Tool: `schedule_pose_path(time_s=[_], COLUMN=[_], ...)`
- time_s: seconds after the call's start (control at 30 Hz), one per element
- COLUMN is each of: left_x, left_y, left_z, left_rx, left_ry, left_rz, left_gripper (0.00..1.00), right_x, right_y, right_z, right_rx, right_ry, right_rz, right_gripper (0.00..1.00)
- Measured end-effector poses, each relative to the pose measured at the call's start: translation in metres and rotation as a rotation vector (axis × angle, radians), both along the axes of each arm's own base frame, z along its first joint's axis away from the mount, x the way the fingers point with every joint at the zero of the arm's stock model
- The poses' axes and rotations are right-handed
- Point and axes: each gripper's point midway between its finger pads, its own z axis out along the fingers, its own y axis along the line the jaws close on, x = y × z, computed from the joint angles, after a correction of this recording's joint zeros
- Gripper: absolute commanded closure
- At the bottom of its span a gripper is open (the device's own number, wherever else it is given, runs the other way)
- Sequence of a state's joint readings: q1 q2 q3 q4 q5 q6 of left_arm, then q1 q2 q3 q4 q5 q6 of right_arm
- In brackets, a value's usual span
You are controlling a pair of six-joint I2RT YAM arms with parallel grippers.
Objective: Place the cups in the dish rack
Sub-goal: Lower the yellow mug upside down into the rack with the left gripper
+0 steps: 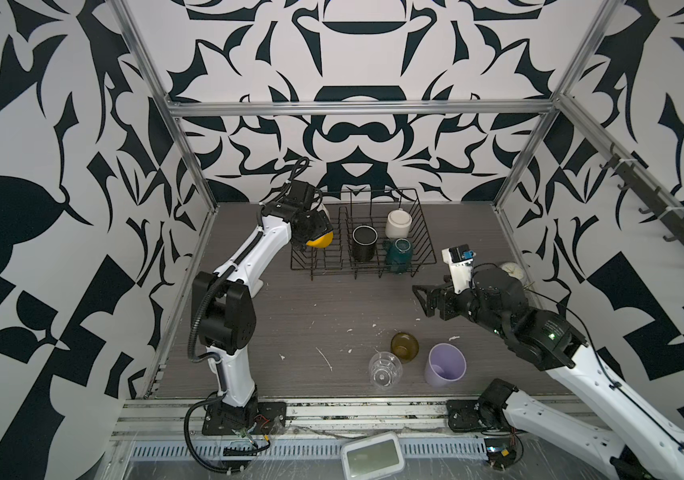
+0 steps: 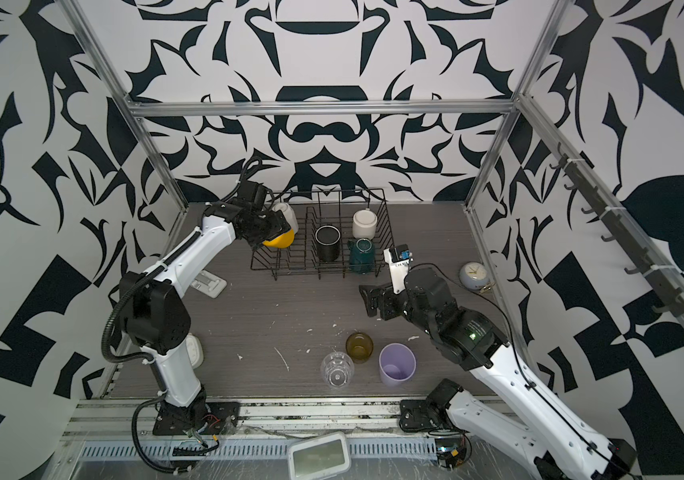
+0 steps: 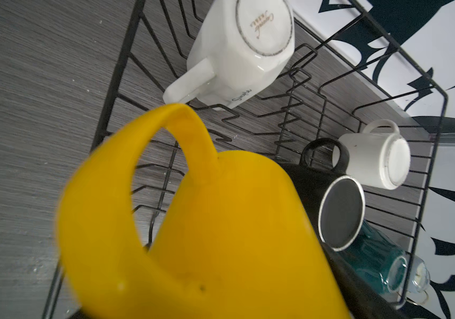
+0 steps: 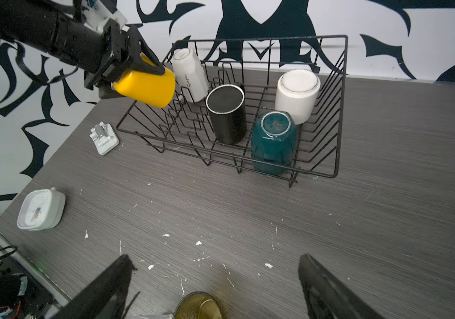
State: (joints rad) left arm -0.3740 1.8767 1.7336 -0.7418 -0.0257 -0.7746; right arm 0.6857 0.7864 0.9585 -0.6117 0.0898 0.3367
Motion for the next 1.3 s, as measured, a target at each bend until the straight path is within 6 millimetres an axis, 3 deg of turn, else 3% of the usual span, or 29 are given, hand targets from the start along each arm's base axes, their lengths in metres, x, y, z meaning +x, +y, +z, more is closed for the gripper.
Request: schedule_pose_path(time_s=[0.93, 0.97, 1.07, 1.3], left_x=[0.016, 0.016, 0.019, 0.02], left_y=[0.005, 0.005, 0.004, 0.002], left_z=[-0.079, -0.082, -0.084, -0.093], left_rx=[0.096, 0.098, 0.098, 0.1], left_ry=[0.138, 0.144, 0.146, 0.165], left_rz=[0.106, 0.107, 0.11, 0.109], left_gripper=[1.0, 0.98, 0.74, 0.39], right_x=[0.0, 0.0, 0.0, 0.0], right_y=[0.002, 0.002, 0.003, 0.004], right_z=[-0.036, -0.036, -0.037, -0.039], right_rx=[-0.068, -0.068, -0.067, -0.066], right_ry=[0.061, 0.062, 0.063, 0.069], right_rz=[0.025, 0.026, 0.031, 0.033], right_gripper=[0.03, 0.03, 0.03, 0.03])
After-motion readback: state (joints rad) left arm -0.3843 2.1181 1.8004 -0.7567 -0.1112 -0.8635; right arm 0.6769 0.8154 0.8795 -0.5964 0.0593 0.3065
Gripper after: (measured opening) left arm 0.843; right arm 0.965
